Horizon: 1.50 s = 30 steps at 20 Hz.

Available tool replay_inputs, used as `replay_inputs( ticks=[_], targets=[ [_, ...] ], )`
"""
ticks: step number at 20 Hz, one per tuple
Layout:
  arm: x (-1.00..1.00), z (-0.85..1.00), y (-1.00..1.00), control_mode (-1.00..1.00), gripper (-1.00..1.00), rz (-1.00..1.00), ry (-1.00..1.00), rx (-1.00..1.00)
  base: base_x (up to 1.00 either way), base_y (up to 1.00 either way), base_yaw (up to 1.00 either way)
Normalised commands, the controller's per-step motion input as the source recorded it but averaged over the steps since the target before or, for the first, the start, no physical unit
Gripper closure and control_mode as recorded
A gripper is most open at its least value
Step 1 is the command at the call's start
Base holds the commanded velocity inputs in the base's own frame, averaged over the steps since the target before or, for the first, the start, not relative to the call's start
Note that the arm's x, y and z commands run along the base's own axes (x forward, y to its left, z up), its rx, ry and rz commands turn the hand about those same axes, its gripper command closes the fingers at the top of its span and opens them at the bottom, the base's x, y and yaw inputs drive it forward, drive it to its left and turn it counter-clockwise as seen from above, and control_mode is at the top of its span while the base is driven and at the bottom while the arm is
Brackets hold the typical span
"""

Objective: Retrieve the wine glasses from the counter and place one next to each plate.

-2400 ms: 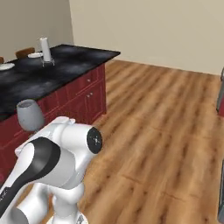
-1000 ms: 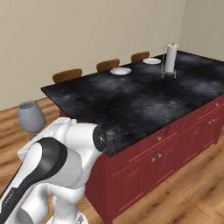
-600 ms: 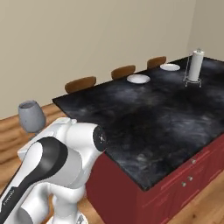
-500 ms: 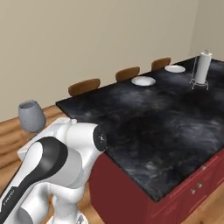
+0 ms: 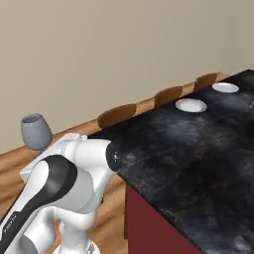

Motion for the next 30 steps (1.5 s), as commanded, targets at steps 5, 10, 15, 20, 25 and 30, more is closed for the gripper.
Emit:
replay_inputs(
  ticks=[5,10,15,20,25,30],
  targets=[
    [0.00,0.00,0.00,1.00,1.00,0.00,0.00,0.00,0.91,1.00,-0.15],
    [0.00,0.00,0.00,1.00,1.00,0.00,0.00,0.00,0.92,1.00,-0.17],
    [0.00,0.00,0.00,1.00,1.00,0.00,0.00,0.00,0.96,1.00,-0.22],
    [0.00,0.00,0.00,1.00,1.00,0.00,0.00,0.00,1.00,1.00,-0.26],
    [0.00,0.00,0.00,1.00,1.00,0.00,0.00,0.00,1.00,1.00,-0.41],
    [0.00,0.00,0.00,1.00,1.00,0.00,0.00,0.00,1.00,0.89,-0.64]
  ],
)
